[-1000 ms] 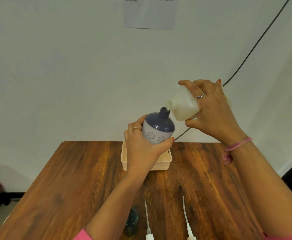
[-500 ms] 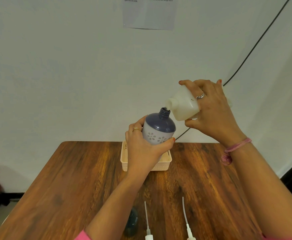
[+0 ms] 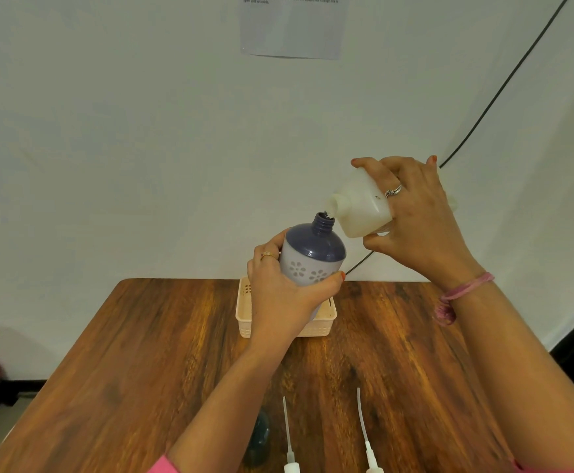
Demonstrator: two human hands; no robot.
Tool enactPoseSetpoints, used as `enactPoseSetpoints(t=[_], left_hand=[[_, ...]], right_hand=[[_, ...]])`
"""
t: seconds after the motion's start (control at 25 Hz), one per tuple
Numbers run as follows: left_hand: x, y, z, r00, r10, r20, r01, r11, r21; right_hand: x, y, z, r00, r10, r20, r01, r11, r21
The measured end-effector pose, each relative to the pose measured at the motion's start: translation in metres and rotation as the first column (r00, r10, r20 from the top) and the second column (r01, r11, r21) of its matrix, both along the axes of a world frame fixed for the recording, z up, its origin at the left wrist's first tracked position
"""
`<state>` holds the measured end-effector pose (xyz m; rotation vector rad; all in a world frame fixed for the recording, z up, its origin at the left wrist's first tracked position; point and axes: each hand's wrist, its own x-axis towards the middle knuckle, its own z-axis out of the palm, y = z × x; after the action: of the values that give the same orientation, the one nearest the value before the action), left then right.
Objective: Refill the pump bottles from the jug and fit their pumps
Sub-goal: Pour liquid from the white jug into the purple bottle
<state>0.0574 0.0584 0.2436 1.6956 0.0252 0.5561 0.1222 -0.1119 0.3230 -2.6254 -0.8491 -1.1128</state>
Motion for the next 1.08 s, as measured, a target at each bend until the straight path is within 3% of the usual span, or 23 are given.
enactPoseSetpoints(t=[1.08], left_hand=[[0.0003,-0.0046,-0.0007,1.000,0.001,-0.002,-0.001,1.000,0.007]], right_hand=[[0.0013,-0.0050,0.0007,1.000,-0.005,0.019,0.005,1.000,-0.016]])
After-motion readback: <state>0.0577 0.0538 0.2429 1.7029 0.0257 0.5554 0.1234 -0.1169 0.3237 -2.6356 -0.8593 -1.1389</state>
